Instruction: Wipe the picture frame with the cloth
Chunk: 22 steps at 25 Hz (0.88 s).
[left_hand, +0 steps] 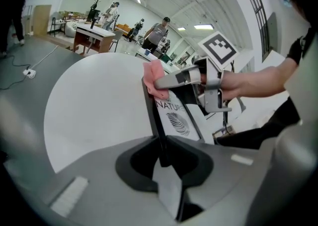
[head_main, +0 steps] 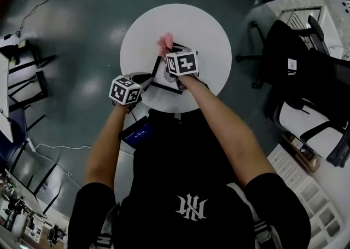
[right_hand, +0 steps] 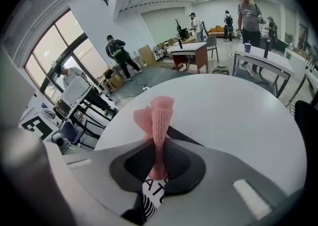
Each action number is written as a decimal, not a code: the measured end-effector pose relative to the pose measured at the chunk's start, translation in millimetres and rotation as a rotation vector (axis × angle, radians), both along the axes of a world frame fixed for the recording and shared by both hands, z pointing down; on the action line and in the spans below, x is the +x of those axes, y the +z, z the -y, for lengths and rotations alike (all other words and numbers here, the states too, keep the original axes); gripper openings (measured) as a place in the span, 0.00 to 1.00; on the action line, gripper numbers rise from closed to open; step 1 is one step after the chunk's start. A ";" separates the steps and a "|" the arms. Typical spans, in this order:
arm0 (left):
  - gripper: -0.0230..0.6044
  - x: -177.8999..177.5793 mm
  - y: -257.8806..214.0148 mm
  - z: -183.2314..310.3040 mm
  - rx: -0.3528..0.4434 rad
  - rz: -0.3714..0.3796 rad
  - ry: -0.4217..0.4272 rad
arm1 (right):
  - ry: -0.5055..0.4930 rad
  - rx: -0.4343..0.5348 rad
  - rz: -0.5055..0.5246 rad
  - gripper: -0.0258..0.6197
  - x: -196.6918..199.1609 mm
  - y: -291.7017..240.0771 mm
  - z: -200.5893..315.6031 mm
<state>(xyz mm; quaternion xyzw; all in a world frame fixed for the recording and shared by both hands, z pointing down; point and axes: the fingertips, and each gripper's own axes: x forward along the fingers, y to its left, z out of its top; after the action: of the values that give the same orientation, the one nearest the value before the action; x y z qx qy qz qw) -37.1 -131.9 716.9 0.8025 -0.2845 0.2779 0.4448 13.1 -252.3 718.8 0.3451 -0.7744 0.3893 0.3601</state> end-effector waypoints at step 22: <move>0.11 -0.5 2.1 -2.0 -0.002 0.010 0.017 | 0.095 -0.010 -0.166 0.08 89.0 2.7 -21.9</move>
<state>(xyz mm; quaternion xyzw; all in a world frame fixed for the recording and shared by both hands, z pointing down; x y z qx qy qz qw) -37.7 -129.9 719.0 0.8031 -0.2796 0.2858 0.4417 102.0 -230.4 721.5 0.4108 -0.7228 0.3797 0.4059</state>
